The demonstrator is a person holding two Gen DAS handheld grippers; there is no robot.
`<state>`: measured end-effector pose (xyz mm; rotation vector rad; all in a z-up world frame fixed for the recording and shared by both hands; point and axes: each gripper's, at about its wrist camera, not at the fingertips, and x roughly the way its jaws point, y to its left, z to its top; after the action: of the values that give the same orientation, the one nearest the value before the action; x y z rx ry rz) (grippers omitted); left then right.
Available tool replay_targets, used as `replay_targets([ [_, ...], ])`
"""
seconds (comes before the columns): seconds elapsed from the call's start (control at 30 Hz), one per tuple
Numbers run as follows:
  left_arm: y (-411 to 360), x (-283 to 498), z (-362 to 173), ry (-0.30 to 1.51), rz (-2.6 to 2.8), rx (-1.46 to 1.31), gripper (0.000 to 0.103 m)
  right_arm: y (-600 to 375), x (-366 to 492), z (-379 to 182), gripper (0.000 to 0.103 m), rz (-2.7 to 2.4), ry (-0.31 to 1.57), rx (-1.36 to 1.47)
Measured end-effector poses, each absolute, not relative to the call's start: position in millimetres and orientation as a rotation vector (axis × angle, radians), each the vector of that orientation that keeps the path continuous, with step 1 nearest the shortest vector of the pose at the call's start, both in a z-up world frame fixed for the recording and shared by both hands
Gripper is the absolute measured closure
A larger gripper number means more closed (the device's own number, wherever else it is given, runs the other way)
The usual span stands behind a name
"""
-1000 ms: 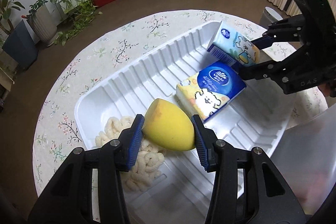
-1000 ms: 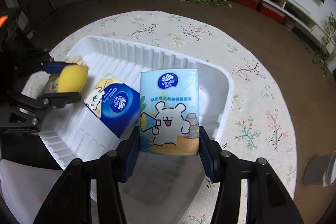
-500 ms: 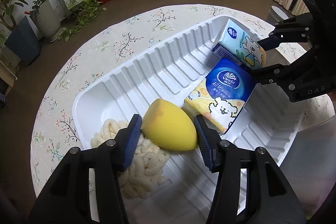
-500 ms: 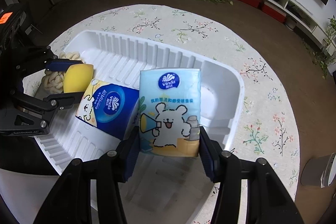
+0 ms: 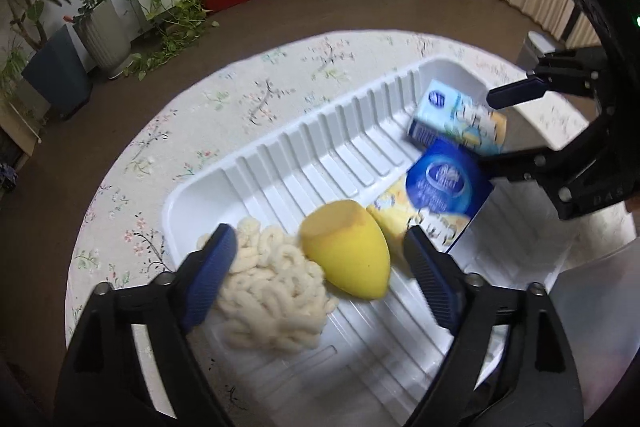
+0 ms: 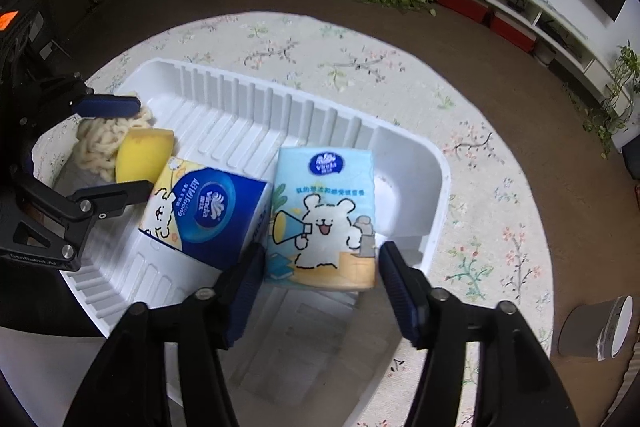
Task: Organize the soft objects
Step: 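Lower and release the sponge beside the scrunchie while the right gripper releases the pack in the tray, then withdraw both grippers from the tray back toward the table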
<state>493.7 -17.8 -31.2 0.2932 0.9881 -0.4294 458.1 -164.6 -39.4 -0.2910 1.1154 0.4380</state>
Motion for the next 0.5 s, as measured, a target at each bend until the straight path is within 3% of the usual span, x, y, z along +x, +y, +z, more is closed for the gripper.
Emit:
replay_targets([
  [0.1,-9,493,-20,0.965,-0.418,0.265,0.011,-169,453,-24,0.020,0.423,1.068,-0.287],
  [0.5,62,432,57,0.776,-0.351,0.072,0.011,-236,413,41,0.016,0.328,0.908,-0.153],
])
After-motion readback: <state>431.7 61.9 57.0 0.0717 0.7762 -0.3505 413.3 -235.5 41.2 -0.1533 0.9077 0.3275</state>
